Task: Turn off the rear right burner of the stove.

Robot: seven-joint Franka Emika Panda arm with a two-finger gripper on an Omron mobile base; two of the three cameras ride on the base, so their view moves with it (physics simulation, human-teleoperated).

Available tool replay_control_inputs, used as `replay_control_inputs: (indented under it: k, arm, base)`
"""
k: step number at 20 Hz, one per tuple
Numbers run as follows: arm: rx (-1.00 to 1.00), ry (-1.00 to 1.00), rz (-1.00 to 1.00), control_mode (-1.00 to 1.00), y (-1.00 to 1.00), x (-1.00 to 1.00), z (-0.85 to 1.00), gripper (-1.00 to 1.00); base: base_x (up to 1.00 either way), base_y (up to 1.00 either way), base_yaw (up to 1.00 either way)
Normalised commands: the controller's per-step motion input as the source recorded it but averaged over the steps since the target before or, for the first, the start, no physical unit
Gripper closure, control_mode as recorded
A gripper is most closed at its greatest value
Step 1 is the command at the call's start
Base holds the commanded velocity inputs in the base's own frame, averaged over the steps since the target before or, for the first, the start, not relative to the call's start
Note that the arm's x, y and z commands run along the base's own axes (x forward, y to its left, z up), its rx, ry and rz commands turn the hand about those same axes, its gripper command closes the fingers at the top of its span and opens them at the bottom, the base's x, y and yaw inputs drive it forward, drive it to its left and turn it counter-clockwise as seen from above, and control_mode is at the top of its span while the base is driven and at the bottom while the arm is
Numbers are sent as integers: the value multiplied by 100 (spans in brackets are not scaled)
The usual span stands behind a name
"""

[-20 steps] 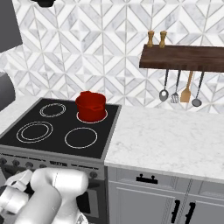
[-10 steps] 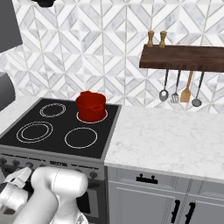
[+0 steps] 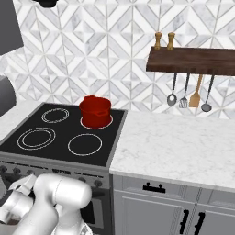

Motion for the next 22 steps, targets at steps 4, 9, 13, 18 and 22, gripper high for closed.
replay_control_inputs:
  k: [4, 9, 13, 18, 22]
  arm:
    - [0, 0, 0, -100, 19, 17, -20, -100]
    - [0, 0, 0, -100, 16, 4, -26, -100]
    - [0, 0, 0, -100, 2, 10, -7, -100]
    - [0, 0, 0, -100, 0, 16, 0, -100]
    - [0, 0, 0, -100, 0, 5, 0, -100]
  base:
    - [0, 0, 0]
    - [0, 0, 0]
    - [0, 0, 0]
    - [0, 0, 0]
    - [0, 0, 0]
